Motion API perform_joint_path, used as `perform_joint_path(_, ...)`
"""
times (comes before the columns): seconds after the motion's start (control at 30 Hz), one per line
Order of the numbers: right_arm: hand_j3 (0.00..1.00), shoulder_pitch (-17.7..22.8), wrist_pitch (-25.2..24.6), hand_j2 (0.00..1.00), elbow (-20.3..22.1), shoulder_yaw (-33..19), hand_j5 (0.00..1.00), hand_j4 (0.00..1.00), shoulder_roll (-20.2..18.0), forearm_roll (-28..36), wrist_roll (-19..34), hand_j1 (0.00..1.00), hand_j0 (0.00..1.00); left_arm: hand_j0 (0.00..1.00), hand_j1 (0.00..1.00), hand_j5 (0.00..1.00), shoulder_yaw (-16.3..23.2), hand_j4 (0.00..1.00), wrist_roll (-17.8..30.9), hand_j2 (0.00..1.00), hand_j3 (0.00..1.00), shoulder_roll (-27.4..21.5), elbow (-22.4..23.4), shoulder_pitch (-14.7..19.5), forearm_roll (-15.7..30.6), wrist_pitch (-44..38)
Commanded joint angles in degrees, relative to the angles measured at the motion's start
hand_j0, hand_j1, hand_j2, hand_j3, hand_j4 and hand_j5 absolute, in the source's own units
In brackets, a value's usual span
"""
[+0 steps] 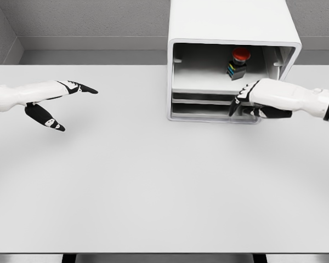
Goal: Slide open multi-storey tabletop storage cabinets and put open load switch and slide close multi-storey tabletop storage cabinets
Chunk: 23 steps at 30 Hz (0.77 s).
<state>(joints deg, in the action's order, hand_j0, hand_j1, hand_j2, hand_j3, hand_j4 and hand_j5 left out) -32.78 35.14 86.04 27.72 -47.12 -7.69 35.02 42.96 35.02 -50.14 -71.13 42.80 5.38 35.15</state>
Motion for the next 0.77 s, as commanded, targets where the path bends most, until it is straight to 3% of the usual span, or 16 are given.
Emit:
perform_joint_path(0.0, 0.53, 0.0, -0.1, 0.53, -1.1, 1.6, 0.53, 0.53, 0.5, 0.0, 0.0, 0.53, 0.53, 1.0, 1.0, 1.0, 0.0, 1.0, 0.0, 1.0, 1.0, 0.0, 0.0, 0.0, 0.4, -0.2)
perform_joint_path(0.27, 0.56, 0.6, -0.1, 0.56, 0.4, 1.5, 0.56, 0.56, 0.2, -0.2, 0.0, 0.56, 0.56, 1.0, 1.0, 1.0, 0.0, 1.0, 0.0, 1.0, 1.0, -0.1, 0.0, 0.0, 0.4, -0.2)
perform_joint_path(0.33, 0.73, 3.1, -0.1, 0.73, 4.8, 2.0, 0.73, 0.73, 0.0, -0.4, 0.0, 0.73, 0.73, 1.0, 1.0, 1.0, 0.0, 1.0, 0.0, 1.0, 1.0, 0.0, 0.0, -0.1, 0.4, -0.2)
perform_joint_path(0.37, 0.9, 4.1, -0.1, 0.9, 8.8, 1.7, 0.9, 0.9, -1.2, -0.5, 0.0, 0.9, 0.9, 1.0, 1.0, 1.0, 0.0, 1.0, 0.0, 1.0, 1.0, 0.0, 0.0, -0.1, 0.4, -0.2)
perform_joint_path(0.4, 1.0, 5.0, -0.1, 1.0, 11.3, 1.6, 1.0, 1.0, -3.2, -0.5, 0.0, 1.0, 1.0, 1.0, 1.0, 1.0, 0.0, 1.0, 0.0, 1.0, 1.0, 0.0, 0.0, -0.1, 0.4, -0.2)
perform_joint_path(0.73, 1.0, 6.5, -0.1, 1.0, 11.4, 1.7, 1.0, 1.0, -3.3, -0.5, 0.0, 1.0, 1.0, 1.0, 1.0, 1.0, 0.2, 1.0, 0.0, 1.0, 1.0, 0.1, 0.7, -1.1, 0.5, -0.2)
